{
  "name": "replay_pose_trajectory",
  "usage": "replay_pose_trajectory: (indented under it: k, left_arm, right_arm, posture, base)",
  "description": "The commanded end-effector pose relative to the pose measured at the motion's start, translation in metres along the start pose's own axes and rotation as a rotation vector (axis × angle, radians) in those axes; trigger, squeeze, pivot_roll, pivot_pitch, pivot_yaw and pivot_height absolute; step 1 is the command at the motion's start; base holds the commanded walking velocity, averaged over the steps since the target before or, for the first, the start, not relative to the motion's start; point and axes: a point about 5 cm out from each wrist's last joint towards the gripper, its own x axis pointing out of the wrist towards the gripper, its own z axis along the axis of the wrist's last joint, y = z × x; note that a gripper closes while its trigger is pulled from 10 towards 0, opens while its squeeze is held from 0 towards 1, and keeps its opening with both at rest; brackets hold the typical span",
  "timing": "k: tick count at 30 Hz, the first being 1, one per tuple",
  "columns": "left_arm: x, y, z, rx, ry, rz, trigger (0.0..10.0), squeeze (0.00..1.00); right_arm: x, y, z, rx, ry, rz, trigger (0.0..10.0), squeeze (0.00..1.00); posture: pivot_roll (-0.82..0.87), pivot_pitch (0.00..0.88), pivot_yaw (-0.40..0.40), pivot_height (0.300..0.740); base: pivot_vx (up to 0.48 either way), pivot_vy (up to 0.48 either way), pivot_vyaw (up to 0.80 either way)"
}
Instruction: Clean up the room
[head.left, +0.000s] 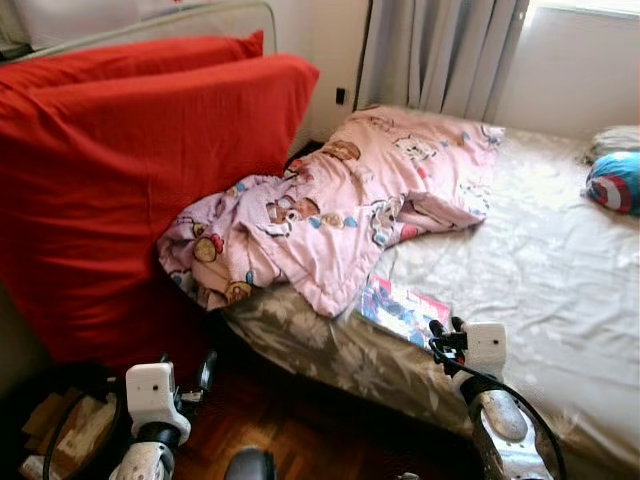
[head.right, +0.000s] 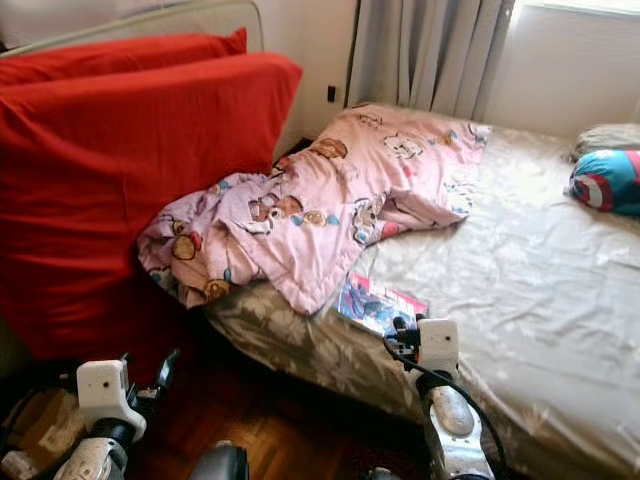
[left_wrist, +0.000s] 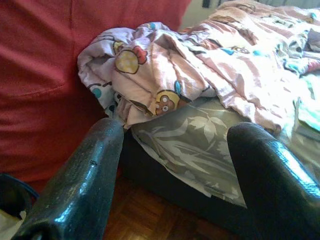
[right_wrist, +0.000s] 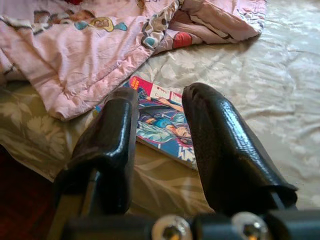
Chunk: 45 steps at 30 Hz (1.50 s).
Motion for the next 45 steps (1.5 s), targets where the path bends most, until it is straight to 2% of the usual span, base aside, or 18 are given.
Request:
replay_pose_trajectory:
  k: [1, 2, 5, 12, 19, 26, 30, 45]
  left_arm:
    - [0.003, -0.001, 0.004, 0.019, -0.008, -0.016, 10.0, 0.0]
    - [0.004, 0.0, 0.008, 0.023, -0.014, -0.023, 10.0, 0.0]
    - [0.006, -0.001, 0.013, 0.026, -0.026, -0.038, 10.0, 0.0]
    - [0.008, -0.002, 0.016, 0.025, -0.027, -0.059, 10.0, 0.0]
    - [0.011, -0.003, 0.023, 0.018, -0.04, -0.061, 10.0, 0.0]
    - [0.004, -0.003, 0.018, 0.01, -0.029, -0.055, 10.0, 0.0]
    - [0.002, -0.004, 0.017, 0.007, -0.022, -0.056, 10.0, 0.0]
    - [0.007, -0.005, 0.021, 0.002, -0.031, -0.051, 10.0, 0.0]
  right_arm:
    - [0.003, -0.002, 0.003, 0.022, -0.003, -0.018, 10.0, 0.0]
    - [0.004, 0.0, 0.004, 0.071, -0.009, -0.04, 10.0, 0.0]
    - [0.003, 0.003, 0.001, 0.121, -0.004, -0.06, 10.0, 0.0]
    - [-0.003, 0.01, -0.005, 0.137, 0.0, -0.041, 10.0, 0.0]
    - [-0.005, 0.009, -0.007, 0.117, 0.012, -0.017, 10.0, 0.0]
    - [-0.004, 0.006, -0.006, 0.109, 0.016, -0.017, 10.0, 0.0]
    - [-0.003, 0.009, -0.005, 0.095, 0.018, 0.015, 10.0, 0.0]
    - [0.003, 0.01, 0.0, 0.091, 0.019, 0.023, 10.0, 0.0]
  posture:
    - [0.03, 0.0, 0.003, 0.622]
    - [0.03, 0.0, 0.012, 0.622]
    - [0.02, 0.0, 0.03, 0.622]
    - [0.01, 0.0, 0.046, 0.622]
    - [0.01, 0.009, 0.036, 0.622]
    - [0.02, 0.01, 0.025, 0.622]
    - [0.02, 0.003, 0.023, 0.622]
    - [0.02, 0.029, 0.012, 0.622]
  base:
    - [0.0, 0.0, 0.0]
    - [0.0, 0.0, 0.0]
    - [0.0, 0.0, 0.0]
    - [0.0, 0.0, 0.0]
    - [0.103, 0.0, 0.0]
    - [0.278, 0.0, 0.0]
    - [0.3, 0.0, 0.0]
    - [0.307, 0.0, 0.0]
